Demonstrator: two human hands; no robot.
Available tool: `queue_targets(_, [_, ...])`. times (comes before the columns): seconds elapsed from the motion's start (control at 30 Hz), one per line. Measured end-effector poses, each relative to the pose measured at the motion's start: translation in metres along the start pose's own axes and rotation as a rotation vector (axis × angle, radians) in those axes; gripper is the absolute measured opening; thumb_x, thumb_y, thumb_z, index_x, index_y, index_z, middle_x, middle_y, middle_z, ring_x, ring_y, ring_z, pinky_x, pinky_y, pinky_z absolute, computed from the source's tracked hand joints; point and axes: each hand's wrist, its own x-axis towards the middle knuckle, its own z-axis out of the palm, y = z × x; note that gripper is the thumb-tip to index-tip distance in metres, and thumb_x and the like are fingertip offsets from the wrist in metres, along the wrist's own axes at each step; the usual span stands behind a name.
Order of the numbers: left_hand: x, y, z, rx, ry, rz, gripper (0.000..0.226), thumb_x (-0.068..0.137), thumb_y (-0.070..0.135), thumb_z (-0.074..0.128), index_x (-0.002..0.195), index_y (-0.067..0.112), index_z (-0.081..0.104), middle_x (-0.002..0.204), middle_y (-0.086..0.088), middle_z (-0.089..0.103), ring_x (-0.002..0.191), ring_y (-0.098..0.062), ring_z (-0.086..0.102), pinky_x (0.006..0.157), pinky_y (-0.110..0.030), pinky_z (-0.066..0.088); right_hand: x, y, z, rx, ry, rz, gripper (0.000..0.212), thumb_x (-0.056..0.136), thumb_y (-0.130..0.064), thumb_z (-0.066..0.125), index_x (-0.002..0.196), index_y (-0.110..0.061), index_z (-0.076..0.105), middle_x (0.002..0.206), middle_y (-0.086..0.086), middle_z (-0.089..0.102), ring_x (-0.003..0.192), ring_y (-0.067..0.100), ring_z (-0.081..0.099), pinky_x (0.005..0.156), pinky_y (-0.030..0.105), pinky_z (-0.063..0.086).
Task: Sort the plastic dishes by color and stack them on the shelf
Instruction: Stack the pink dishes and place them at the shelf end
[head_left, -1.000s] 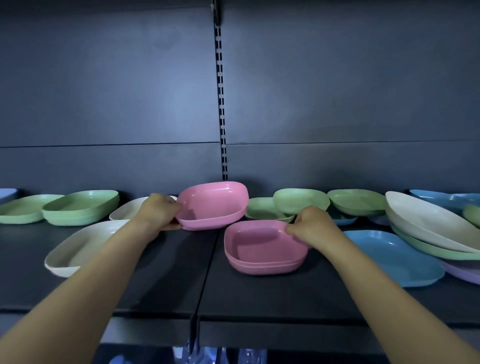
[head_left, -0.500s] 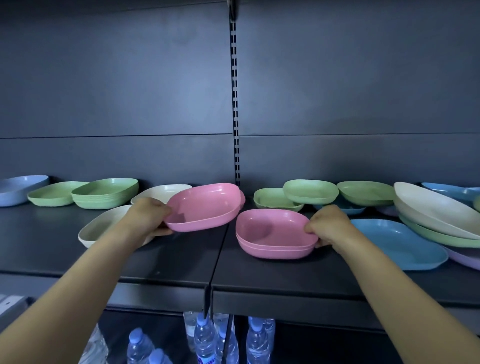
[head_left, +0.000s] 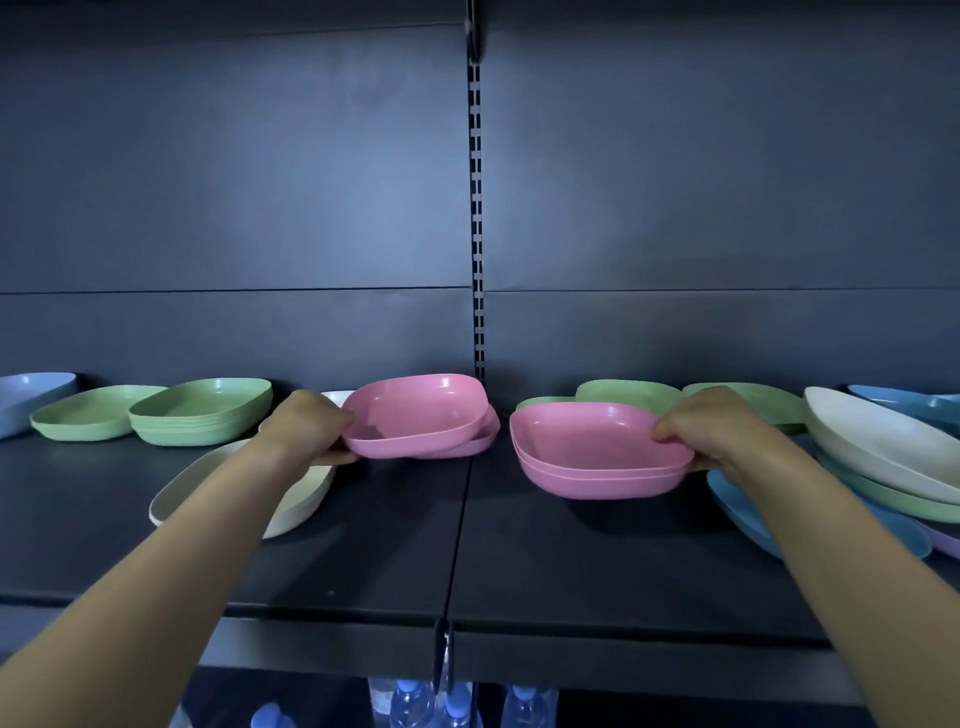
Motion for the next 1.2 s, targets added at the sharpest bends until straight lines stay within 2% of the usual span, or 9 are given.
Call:
queue_targets(0.17, [0.036, 0.001, 0.011, -0.063, 0.022, 0.009, 0.017, 0.086, -0.001, 0.051, 0.069, 0.001, 0.054, 0.047, -0.011, 0.058, 0.047, -0.025, 0.062, 0.067, -0.042, 0.06, 0.011, -0.014, 0.001, 0.095, 0.041, 0.036, 0.009, 0.077, 0.009, 0.058, 0.075, 0.001, 0.054, 0.07, 0.014, 0.051, 0.06, 0.024, 0.05, 0.037, 0.02, 0.045])
queue_targets(0.27, [0.047, 0.007, 0.019, -0.001, 0.089, 0.018, 0.018, 0.087, 0.005, 0.052, 0.07, 0.001, 0.057, 0.063, -0.014, 0.065, 0.067, -0.025, 0.068, 0.066, -0.026, 0.056, 0.018, -0.019, 0.004, 0.121, 0.049, 0.042, 0.008, 0.078, 0.008, 0.058, 0.084, 0.003, 0.058, 0.07, 0.015, 0.052, 0.058, 0.023, 0.05, 0.03, 0.016, 0.041])
queue_targets(0.4, [0.059, 0.007, 0.035, 0.155, 0.042, 0.083, 0.034, 0.091, 0.006, 0.05, 0.058, 0.011, 0.044, 0.049, -0.001, 0.052, 0.024, 0.003, 0.048, 0.032, -0.012, 0.041, 0.028, -0.023, 0.014, 0.128, 0.051, 0.056, 0.009, 0.079, 0.008, 0.059, 0.086, 0.003, 0.058, 0.077, 0.017, 0.052, 0.058, 0.022, 0.048, 0.032, 0.016, 0.043])
queue_targets(0.5, [0.066, 0.004, 0.046, 0.349, 0.085, 0.113, 0.036, 0.089, 0.007, 0.045, 0.053, 0.008, 0.046, 0.03, 0.001, 0.047, 0.036, -0.015, 0.054, 0.039, -0.022, 0.04, 0.037, -0.024, 0.02, 0.123, 0.046, 0.079, 0.008, 0.079, 0.007, 0.059, 0.086, 0.004, 0.059, 0.077, 0.017, 0.054, 0.063, 0.024, 0.053, 0.042, 0.022, 0.047])
queue_targets(0.63, [0.066, 0.009, 0.055, 0.558, 0.055, 0.209, 0.022, 0.085, 0.004, 0.041, 0.079, 0.0, 0.062, 0.076, -0.017, 0.068, 0.085, -0.036, 0.067, 0.068, -0.032, 0.048, 0.045, -0.022, 0.026, 0.135, 0.051, 0.097, 0.008, 0.078, 0.008, 0.059, 0.075, 0.002, 0.056, 0.073, 0.016, 0.055, 0.061, 0.024, 0.054, 0.042, 0.022, 0.05])
queue_targets(0.7, [0.067, 0.01, 0.058, 0.645, 0.017, 0.218, 0.025, 0.084, 0.003, 0.041, 0.093, 0.0, 0.064, 0.088, -0.019, 0.069, 0.087, -0.036, 0.066, 0.073, -0.033, 0.05, 0.048, -0.021, 0.03, 0.147, 0.05, 0.096, 0.012, 0.079, 0.008, 0.059, 0.07, 0.001, 0.055, 0.07, 0.015, 0.055, 0.06, 0.023, 0.053, 0.044, 0.023, 0.05])
queue_targets(0.87, [0.074, 0.004, 0.067, 0.632, -0.095, 0.186, 0.023, 0.084, 0.001, 0.041, 0.063, 0.006, 0.048, 0.052, -0.015, 0.067, 0.061, -0.031, 0.067, 0.066, -0.032, 0.054, 0.048, -0.02, 0.035, 0.188, 0.022, 0.096, 0.013, 0.08, 0.009, 0.057, 0.07, 0.0, 0.054, 0.073, 0.015, 0.055, 0.061, 0.023, 0.054, 0.039, 0.02, 0.049])
queue_targets(1.0, [0.077, 0.004, 0.071, 0.474, -0.14, 0.102, 0.03, 0.088, 0.001, 0.049, 0.06, 0.01, 0.042, 0.021, 0.016, 0.041, 0.023, -0.005, 0.049, 0.048, -0.02, 0.053, 0.044, -0.02, 0.034, 0.218, 0.006, 0.085, 0.006, 0.081, 0.009, 0.056, 0.079, 0.003, 0.056, 0.074, 0.015, 0.055, 0.06, 0.022, 0.053, 0.035, 0.018, 0.047])
queue_targets(1.2, [0.057, 0.013, 0.064, 0.423, -0.212, 0.063, 0.025, 0.084, -0.007, 0.045, 0.063, 0.006, 0.045, 0.024, 0.001, 0.046, 0.056, -0.026, 0.057, 0.055, -0.025, 0.049, 0.032, -0.02, 0.023, 0.25, -0.004, 0.066, 0.007, 0.081, 0.01, 0.056, 0.08, 0.003, 0.057, 0.07, 0.014, 0.054, 0.058, 0.024, 0.053, 0.033, 0.019, 0.048])
